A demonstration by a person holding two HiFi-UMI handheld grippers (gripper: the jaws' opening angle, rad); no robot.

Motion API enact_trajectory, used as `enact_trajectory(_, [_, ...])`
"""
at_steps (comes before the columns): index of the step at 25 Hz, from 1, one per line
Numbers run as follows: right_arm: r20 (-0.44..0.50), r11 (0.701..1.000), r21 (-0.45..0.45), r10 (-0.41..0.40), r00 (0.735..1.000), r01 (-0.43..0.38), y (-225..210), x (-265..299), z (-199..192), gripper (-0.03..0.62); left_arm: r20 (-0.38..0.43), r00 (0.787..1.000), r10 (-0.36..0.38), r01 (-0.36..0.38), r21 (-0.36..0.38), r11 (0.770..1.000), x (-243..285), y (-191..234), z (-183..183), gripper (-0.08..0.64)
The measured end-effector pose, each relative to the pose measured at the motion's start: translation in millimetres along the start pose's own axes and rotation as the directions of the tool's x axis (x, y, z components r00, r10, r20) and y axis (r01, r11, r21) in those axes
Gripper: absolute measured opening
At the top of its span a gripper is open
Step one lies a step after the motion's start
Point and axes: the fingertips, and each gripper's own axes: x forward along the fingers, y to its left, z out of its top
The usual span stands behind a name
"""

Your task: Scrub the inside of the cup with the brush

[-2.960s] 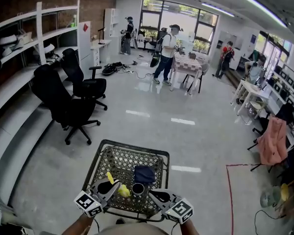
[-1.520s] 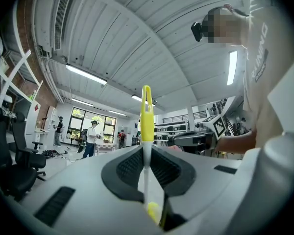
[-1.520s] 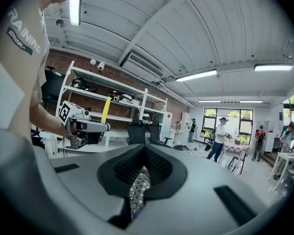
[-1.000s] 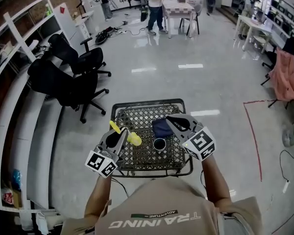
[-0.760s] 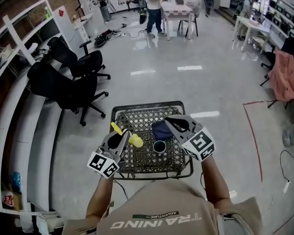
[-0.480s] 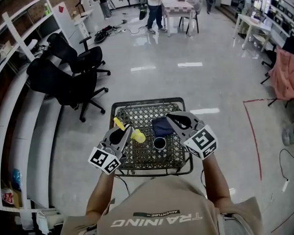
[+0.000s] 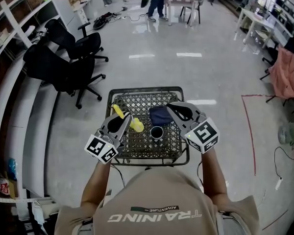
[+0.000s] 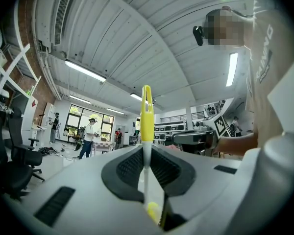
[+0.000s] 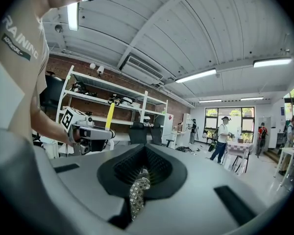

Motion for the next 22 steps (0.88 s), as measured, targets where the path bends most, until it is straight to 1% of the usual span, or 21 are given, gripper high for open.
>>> enact_trajectory(6, [-0.009,1.0,0.009,-0.003,1.0,0.003,3.2,2.3,-3.2,0.015,-0.001,1.0,-0.014,0.014,-0.003,1.0,-0.2,0.5,0.6,0.043])
enact_trajectory(10, [0.011,0.999,0.042,0.008,1.0,-0.008,4.4,-0.3,-0.5,0.016,-0.004,1.0,-0.018,0.018,-0.003,1.0,-0.2,-2.8,2.5,0.043])
enact_trajectory(16, [0.011,0.999,0.041,0.004,1.0,-0.004,11.8,-1.9,-8.6,0.016,-0.01,1.0,-0.018,0.018,-0.001,1.0,-7.0,-7.3,-0.2,0.043])
enact_trajectory(22, [0.005,0.999,0.044,0.008,1.0,-0.009,16.9,-1.5,-11.1,0.016,-0.006,1.0,-0.001,0.001,-0.019,1.0,-11.1,-7.9,1.5,0.043])
